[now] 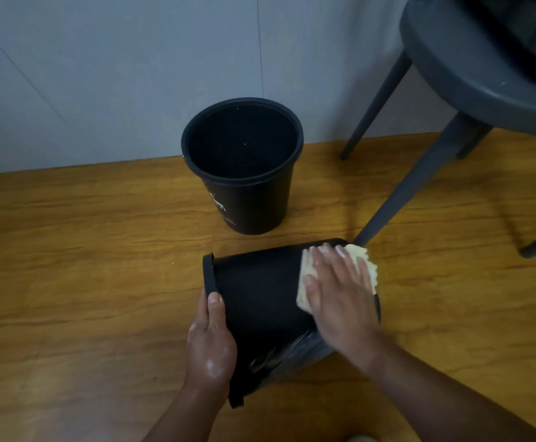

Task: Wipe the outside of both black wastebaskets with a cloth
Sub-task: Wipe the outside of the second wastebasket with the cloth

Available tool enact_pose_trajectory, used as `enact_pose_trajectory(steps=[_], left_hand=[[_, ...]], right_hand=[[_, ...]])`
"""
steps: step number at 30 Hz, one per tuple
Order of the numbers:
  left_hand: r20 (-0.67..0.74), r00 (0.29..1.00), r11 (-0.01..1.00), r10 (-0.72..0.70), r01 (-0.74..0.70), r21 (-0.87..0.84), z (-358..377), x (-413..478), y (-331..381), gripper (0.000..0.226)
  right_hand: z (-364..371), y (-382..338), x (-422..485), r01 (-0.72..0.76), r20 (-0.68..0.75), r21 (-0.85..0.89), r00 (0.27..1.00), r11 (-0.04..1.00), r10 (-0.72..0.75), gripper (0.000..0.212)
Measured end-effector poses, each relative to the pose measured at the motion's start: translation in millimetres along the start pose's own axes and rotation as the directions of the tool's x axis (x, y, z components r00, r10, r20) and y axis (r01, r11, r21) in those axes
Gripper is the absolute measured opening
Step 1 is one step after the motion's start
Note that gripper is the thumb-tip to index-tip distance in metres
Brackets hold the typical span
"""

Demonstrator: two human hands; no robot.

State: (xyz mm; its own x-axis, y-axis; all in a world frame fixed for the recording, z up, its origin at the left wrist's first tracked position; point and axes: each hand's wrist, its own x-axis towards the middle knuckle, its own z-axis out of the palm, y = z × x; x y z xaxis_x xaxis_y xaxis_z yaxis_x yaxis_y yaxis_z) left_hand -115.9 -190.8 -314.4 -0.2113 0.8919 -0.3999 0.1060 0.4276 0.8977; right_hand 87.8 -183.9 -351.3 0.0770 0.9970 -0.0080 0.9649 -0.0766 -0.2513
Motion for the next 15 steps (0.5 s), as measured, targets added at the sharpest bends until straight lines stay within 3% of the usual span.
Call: enact_pose_trajectory(steps=[2,5,7,9,12,15], left_hand=[[-0.012,1.000,1.000,-0.008,0.008,0.010,1,-1,0,0.039],[-0.022,1.000,0.998,-0.004,0.006,0.057,-1,-2,0,0.038],[-0.027,1.000,0.997,0.009,-0.007,0.075,-2,-1,1,0.039],[-0.030,1.000,0.998,-0.002,0.004,0.064,-3,3,0,0.039],[-0.013,1.000,0.999,-0.015,0.015,0.049,-3,6,1,0.039],[-0.013,1.000,0.998,0.011,-0.010,0.056,-4,7,3,0.042]], right_hand=[[3,-35,-13,0.139,0.022,-0.010,0.990,0.990,-0.139,0.061],[10,-75,-36,0.386,0.063,0.057,0.919,0.921,-0.390,0.061],[10,-78,-38,0.451,0.080,0.058,0.887,0.891,-0.454,0.062],[4,-63,-30,0.422,0.096,0.075,0.899,0.904,-0.428,0.062],[-2,-18,-11,0.222,0.084,0.026,0.971,0.975,-0.224,0.062],[-5,17,6,0.094,0.048,0.003,0.994,0.996,-0.094,0.061]])
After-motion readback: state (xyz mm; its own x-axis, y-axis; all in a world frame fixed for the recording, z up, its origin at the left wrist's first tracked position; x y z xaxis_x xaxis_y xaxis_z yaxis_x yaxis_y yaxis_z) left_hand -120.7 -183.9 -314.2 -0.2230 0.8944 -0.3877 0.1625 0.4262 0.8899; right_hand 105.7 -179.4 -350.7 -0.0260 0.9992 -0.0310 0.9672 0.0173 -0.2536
